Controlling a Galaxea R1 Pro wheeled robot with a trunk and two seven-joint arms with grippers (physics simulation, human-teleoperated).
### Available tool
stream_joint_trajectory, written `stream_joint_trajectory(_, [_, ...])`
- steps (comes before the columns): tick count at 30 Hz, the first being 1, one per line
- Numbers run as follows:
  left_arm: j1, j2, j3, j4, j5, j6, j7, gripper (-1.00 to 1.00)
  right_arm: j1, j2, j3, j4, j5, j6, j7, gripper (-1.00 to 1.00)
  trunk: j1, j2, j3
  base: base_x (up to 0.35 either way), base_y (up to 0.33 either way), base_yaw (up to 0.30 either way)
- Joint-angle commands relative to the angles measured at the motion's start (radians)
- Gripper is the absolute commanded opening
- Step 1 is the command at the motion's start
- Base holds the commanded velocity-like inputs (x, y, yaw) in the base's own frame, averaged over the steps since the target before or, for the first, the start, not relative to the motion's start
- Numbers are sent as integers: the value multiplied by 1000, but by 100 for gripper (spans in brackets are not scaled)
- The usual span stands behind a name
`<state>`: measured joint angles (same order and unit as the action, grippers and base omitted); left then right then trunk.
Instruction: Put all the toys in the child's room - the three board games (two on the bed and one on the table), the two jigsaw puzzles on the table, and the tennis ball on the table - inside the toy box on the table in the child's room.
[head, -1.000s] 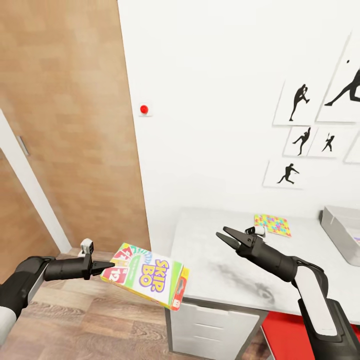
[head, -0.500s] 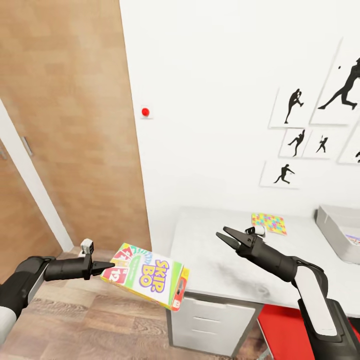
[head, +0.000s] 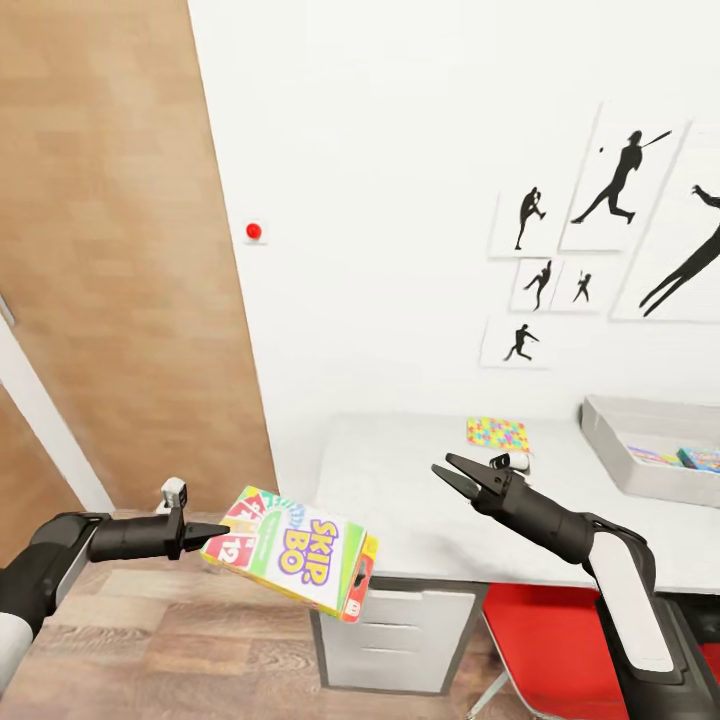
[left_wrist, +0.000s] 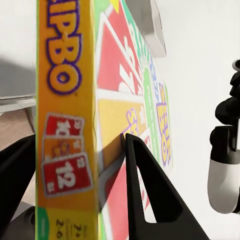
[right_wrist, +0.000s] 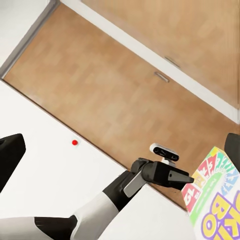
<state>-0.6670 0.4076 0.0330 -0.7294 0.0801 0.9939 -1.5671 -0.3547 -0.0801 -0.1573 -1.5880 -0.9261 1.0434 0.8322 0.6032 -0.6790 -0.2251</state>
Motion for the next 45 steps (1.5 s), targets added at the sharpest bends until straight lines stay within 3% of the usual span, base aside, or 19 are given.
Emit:
stream_joint_trajectory(1, [0, 0, 0, -1, 2, 10, -4, -100, -1, 0, -1, 0, 4, 4, 5, 100, -4, 6, 2, -1, 0, -254])
stream_joint_trajectory(23, [0, 0, -1, -1, 1, 9, -4, -100, -1, 0, 0, 0, 4, 4, 8, 100, -88, 160, 79, -80, 0, -248])
stream_joint_trajectory(40, [0, 0, 0, -1, -2, 8, -4, -100, -1, 0, -1, 0, 4, 4, 9, 100, -153, 279, 133, 0, 0, -20])
stream_joint_trajectory(45, [0, -1, 0, -1, -2, 8, -4, -100, -1, 0, -1, 0, 4, 4, 10, 100, -153, 279, 133, 0, 0, 0])
